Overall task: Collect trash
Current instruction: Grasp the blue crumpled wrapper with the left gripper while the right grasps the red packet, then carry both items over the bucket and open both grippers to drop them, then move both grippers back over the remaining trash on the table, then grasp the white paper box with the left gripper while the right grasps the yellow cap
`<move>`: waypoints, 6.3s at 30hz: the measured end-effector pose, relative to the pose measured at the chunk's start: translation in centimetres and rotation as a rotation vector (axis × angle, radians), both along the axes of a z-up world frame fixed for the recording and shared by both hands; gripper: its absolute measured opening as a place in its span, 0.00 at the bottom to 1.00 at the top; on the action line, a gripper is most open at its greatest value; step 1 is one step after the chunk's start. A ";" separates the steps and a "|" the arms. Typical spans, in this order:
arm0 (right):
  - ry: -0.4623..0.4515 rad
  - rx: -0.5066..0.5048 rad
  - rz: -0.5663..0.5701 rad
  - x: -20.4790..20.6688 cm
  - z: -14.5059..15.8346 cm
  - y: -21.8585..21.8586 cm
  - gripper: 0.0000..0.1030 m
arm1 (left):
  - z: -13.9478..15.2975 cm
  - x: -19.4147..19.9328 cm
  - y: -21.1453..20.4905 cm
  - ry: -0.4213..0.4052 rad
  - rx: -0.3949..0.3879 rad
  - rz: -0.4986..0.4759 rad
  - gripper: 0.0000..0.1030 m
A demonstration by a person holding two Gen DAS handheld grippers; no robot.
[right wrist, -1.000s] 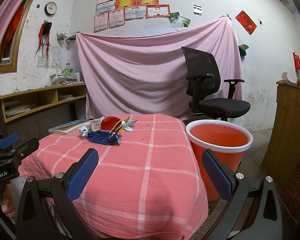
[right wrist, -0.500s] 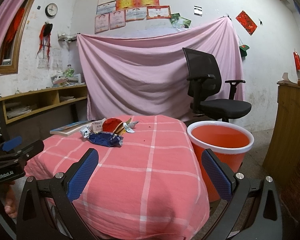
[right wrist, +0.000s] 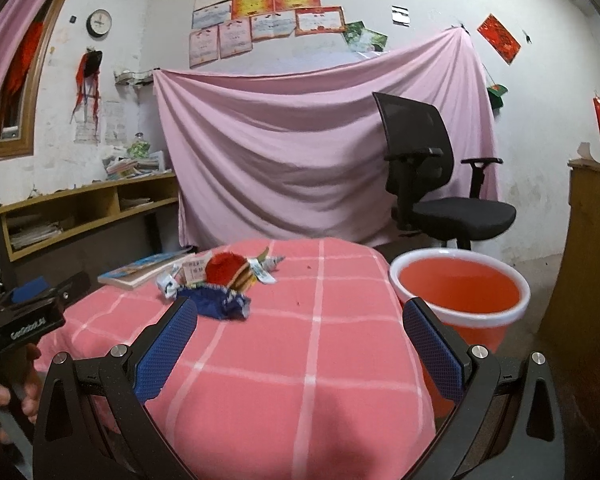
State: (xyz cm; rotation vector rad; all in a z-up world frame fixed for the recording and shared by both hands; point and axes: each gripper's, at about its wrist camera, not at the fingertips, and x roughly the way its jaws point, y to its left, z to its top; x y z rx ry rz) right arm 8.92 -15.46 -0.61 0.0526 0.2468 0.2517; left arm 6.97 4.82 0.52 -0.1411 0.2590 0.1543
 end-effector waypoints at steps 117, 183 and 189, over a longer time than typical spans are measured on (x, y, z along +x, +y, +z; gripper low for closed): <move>0.212 0.275 -0.297 17.5 -3.4 -20.9 0.26 | 0.4 25.9 -24.7 0.383 -0.157 -0.495 0.37; 0.402 -0.146 0.414 22.6 -2.9 8.6 0.32 | -3.3 20.0 4.3 0.387 -0.214 -0.367 0.34; 0.468 -0.179 0.455 23.3 -3.6 9.7 0.29 | -3.0 20.3 3.2 0.416 -0.180 -0.415 0.20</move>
